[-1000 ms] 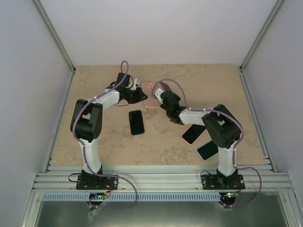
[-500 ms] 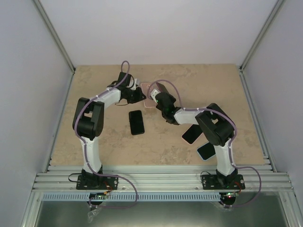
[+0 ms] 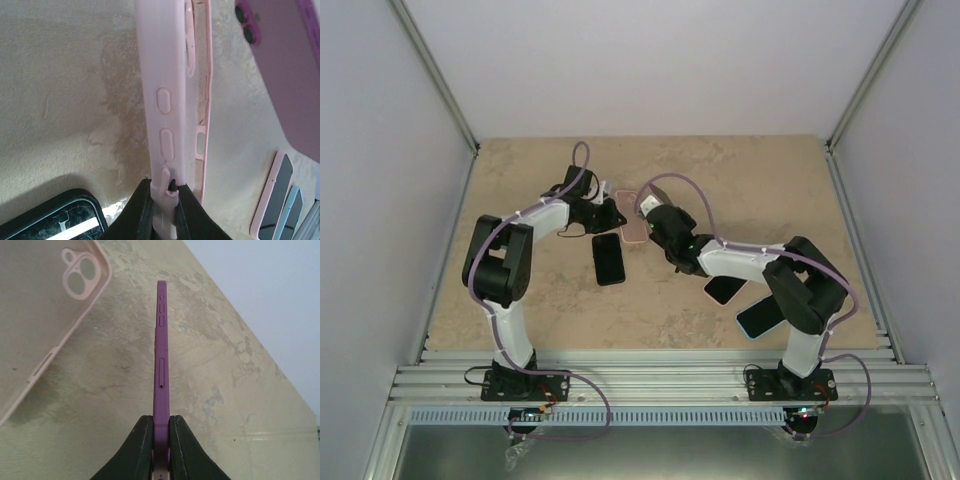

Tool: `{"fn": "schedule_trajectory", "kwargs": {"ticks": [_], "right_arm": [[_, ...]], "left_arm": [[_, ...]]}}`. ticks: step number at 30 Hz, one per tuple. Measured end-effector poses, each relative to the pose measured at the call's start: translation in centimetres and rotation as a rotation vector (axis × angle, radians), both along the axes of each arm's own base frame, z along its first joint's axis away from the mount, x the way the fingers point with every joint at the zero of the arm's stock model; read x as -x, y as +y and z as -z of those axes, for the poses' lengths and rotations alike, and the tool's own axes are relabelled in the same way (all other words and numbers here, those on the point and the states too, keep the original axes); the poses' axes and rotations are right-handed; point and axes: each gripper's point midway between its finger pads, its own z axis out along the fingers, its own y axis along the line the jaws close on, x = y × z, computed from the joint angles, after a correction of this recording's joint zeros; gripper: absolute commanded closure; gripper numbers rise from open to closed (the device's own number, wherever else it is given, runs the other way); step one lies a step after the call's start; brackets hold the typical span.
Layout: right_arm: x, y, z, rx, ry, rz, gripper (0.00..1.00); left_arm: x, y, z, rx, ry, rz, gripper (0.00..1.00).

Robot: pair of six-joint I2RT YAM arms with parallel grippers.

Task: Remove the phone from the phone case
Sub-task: Place the phone case at the center of the board.

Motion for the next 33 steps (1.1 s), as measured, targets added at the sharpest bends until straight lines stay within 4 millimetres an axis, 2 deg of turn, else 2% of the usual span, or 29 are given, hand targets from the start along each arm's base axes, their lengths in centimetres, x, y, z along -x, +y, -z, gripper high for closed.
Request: {"fn": "schedule_trajectory", "kwargs": {"ticks": [3,9,11,16,22,24,28,33], "right_arm": [[0.5,0.3,0.4,-0.007,0.003,0.017,0.99],[0.5,0.2,3.5,0.03,0.029,0.09,0.98],[0.3,0.3,3.8,0.02,0.025,0.112,0.97],[0.2,0.4,4.1,-0.022,0.031,0.148,0.84],[1.0,0.5,6.9,0.007,0.115,0.137,0.82],[1.0,0.6,7.3,0.012,0.13,0.138,0.78],[1.2,1.2,7.7,0.0,0.154,0.133,0.63],[1.6,2.1,7.7,-0.032,0.189,0.101,0.5]], "left_arm": [[0.1,-0.1,-0.2,0.01,-0.006,0.006,1.0],[-0.1,-0.2,-0.4,0.016,-0.017,0.008,1.0],[-0.1,-0.2,-0.4,0.017,-0.019,0.008,1.0],[-0.1,-0.3,-0.2,0.02,-0.015,0.012,1.0],[-0.5,-0.5,0.4,0.017,-0.008,0.017,1.0],[-0.6,-0.5,0.5,0.016,-0.006,0.017,1.0],[-0.7,-0.5,0.6,0.015,-0.005,0.017,1.0],[-0.9,-0.5,0.9,0.009,-0.003,0.013,1.0]]}}
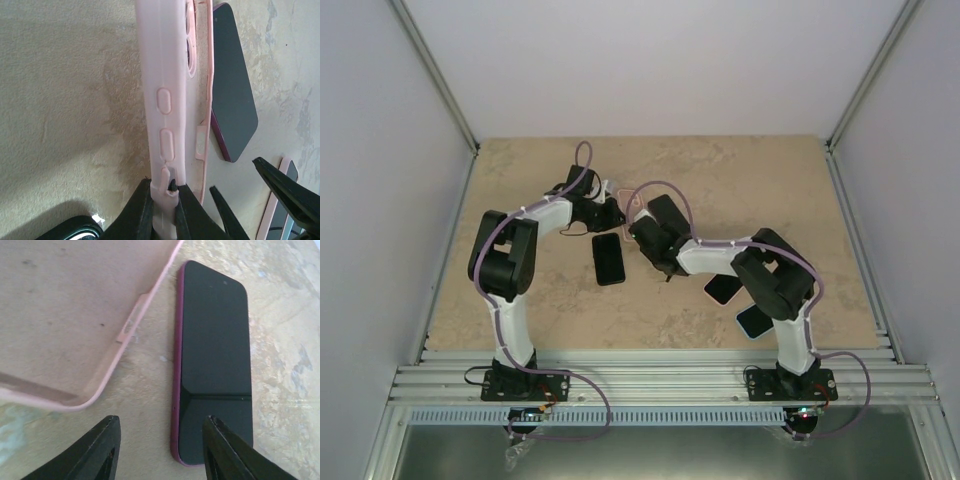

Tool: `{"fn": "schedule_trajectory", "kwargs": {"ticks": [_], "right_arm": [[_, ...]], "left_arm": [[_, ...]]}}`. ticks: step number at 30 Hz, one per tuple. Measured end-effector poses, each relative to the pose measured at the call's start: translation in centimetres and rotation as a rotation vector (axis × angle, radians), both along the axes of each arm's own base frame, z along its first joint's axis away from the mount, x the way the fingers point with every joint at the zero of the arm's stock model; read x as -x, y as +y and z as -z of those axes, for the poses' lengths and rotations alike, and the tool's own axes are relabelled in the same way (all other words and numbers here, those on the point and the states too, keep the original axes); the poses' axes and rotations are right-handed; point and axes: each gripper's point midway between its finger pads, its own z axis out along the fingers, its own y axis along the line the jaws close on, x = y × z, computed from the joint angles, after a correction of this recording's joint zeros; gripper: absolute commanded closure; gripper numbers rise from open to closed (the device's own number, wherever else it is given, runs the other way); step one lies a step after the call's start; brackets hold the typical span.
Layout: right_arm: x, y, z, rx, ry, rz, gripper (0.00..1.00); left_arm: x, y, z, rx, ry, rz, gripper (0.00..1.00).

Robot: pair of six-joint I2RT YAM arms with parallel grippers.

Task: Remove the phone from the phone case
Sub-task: Place the phone case at the center of the board, then adjust the phone at the center of the board.

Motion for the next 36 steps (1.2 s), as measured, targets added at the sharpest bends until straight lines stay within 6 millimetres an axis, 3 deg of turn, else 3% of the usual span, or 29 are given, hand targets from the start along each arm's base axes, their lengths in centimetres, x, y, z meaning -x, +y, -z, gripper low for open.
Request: {"fn": "schedule_trajectory", "kwargs": {"ticks": [3,6,11,14,19,26,36], "right_arm": [[0.3,0.4,-0.8,-0.047,0.046,-0.045,0.4],[-0.2,0.0,-2.8,-0.145,0.095,-0.08,0.3],[-2.9,-3.8,-7.6,-0.368,0.146,-0.087,0.18],[-4.2,-5.6,-8.8,-0.49,0.202,-0.097,0.13],[-5.3,-5.8,-8.0,-0.653,0.353,-0.128,0.06],[-5.2,-5.0,-4.7,-0.784,0.552,-0.127,0.04],[-6.4,-5.3,-1.5,-0.843,0.651,-0.055,0.02]], "left_arm": [[0.0,0.0,0.1,0.001,0.006,-0.004,1.0],[0.1,0.0,0.1,0.01,0.019,-0.014,1.0],[0.7,-0.3,0.4,0.038,0.056,-0.02,1.0],[1.0,-0.4,0.5,0.05,0.07,-0.018,1.0],[1.2,-0.6,0.4,0.064,0.08,-0.012,1.0],[1.6,-0.9,0.5,0.088,0.098,-0.002,1.0],[1.5,-0.9,3.1,0.089,0.171,-0.007,1.0]]}}
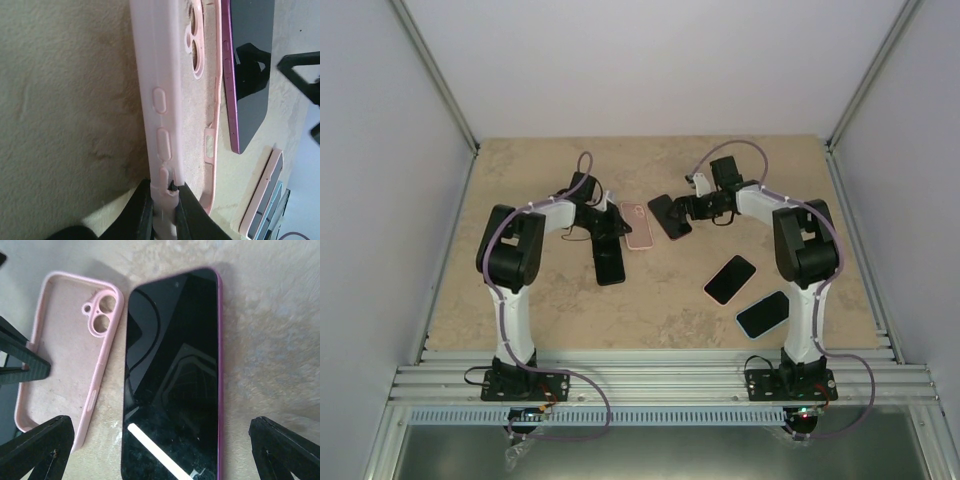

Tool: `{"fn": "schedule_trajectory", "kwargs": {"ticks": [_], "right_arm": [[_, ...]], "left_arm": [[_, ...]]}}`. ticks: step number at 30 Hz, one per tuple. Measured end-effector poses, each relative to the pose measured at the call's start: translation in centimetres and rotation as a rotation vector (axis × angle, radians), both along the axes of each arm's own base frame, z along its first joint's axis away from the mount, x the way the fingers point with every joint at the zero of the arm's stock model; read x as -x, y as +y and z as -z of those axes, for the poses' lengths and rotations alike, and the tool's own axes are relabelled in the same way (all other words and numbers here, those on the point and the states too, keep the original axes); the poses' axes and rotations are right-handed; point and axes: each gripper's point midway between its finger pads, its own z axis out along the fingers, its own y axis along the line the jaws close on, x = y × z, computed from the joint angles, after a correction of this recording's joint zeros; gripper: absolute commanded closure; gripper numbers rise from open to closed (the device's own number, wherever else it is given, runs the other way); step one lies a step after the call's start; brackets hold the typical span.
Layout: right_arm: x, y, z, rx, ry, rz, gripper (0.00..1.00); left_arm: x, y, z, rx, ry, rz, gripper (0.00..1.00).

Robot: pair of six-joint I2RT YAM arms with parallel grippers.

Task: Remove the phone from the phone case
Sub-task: Adjust the phone at the center of the board.

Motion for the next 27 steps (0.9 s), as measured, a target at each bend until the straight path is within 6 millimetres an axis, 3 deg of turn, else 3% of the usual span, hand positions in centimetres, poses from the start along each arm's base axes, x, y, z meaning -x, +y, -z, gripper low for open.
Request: {"fn": "schedule_trajectory", "kwargs": {"ticks": [4,18,27], "right_arm": [[0.2,0.3,1.4,-0.019,0.046,-0.002,0.02],[2.2,2.2,1.3,-0.113,0.112,-0.067,0.03],[4.3,2.3,1.3,-0.121,0.116,-0.105,0.03]], "left_arm": [[-0.5,-0.3,-0.1,0.007,0.008,0.014,1.0],[-2.2,-0.8,-0.1,-0.013,-0.011,0.069,1.0],[-1.8,-0.8,0.4,-0.031,-0.051,0.117,1.0]]}}
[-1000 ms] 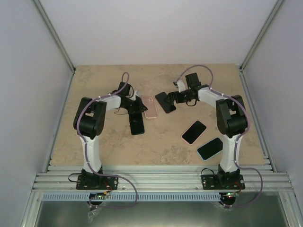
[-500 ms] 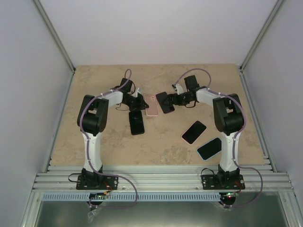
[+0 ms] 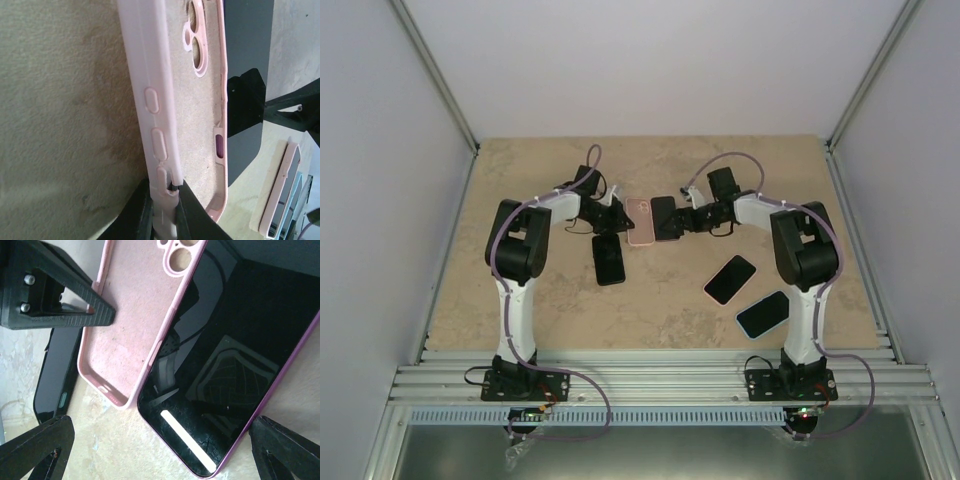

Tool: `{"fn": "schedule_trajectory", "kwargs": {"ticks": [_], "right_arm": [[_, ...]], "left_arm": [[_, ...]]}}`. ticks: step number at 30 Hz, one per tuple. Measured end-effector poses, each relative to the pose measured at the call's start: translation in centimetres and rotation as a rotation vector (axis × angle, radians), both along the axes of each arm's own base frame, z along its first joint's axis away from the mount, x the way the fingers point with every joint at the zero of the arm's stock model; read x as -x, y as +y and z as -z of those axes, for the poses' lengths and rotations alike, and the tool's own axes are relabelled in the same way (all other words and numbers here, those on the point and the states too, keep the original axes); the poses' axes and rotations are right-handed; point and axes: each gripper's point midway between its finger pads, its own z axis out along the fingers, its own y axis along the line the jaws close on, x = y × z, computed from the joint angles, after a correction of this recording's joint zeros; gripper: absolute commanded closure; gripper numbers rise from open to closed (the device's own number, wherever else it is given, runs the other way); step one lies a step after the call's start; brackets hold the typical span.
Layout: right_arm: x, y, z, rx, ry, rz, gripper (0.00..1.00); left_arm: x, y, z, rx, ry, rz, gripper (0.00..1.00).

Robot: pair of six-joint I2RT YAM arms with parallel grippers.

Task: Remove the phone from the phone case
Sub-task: Adjust the phone at the center of the board.

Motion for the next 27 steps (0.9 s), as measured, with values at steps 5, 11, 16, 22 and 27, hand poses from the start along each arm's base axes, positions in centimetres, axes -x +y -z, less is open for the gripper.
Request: {"fn": "schedule_trajectory", "kwargs": {"ticks": [5,11,16,22,27], "right_arm": [[1.6,0.1,0.1,0.001,-0.004,-0.033,0.03],[4.6,0.2,0.1,0.005,0.011,-0.082,0.03],[5.9,0.1,0.2,0.017,0.021,-0.106,0.03],[5.8,-0.3,0.2,0.012,0.028,-0.099,0.02],[5.8,-0.6,0.1,0.006,0.038,-0.092,0.02]], "left_arm": [[0.8,0.2,0.2,-0.009,-0.026,0.031,1.0],[2.6,0.4,0.0,-0.03,-0.036,0.058,1.0],[3.5,0.5,0.2,-0.036,-0.027,0.063,1.0],[3.4,0.5,0.2,-0.05,-0.029,0.06,0.93],[3.4,0.6,0.4,-0.065,-0.026,0.057,0.79]]}}
